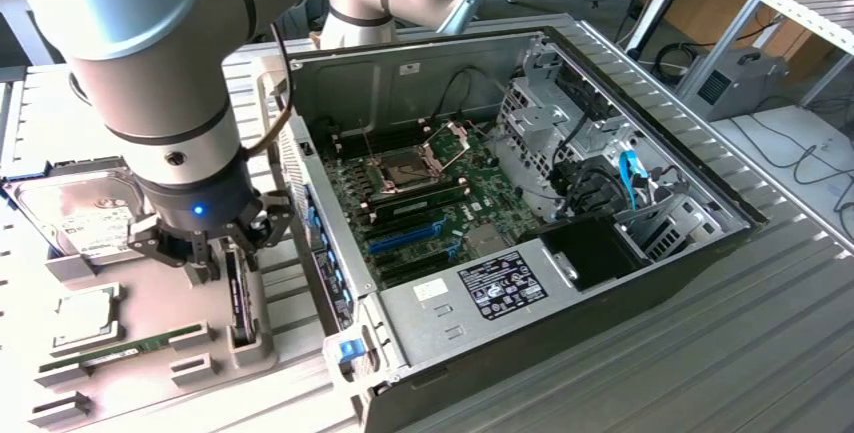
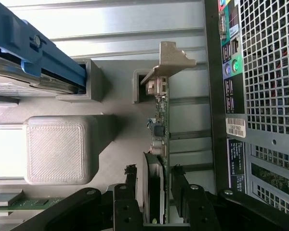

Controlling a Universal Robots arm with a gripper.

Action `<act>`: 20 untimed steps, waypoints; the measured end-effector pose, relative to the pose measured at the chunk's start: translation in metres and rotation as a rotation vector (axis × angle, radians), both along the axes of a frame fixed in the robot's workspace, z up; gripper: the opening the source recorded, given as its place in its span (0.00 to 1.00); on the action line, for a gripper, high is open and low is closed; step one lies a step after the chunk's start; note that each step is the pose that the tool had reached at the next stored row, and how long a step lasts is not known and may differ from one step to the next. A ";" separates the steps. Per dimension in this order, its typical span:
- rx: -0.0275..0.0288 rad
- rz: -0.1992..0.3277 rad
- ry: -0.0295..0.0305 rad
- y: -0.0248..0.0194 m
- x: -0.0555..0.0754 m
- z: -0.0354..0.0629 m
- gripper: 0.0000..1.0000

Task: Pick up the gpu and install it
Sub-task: 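Pick up the gpu and move the gpu toward the slot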

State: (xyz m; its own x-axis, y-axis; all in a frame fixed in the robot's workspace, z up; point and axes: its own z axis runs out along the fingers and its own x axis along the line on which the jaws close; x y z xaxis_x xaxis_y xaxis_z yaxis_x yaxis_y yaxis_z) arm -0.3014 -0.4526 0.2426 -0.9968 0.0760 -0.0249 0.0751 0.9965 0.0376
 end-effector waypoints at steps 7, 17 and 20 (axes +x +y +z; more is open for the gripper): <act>0.0000 0.000 0.0000 0.0000 0.000 -0.0003 0.42; 0.0000 0.000 0.0000 0.0000 0.000 -0.0003 0.26; 0.0001 0.000 0.0000 0.0000 0.000 -0.0003 0.26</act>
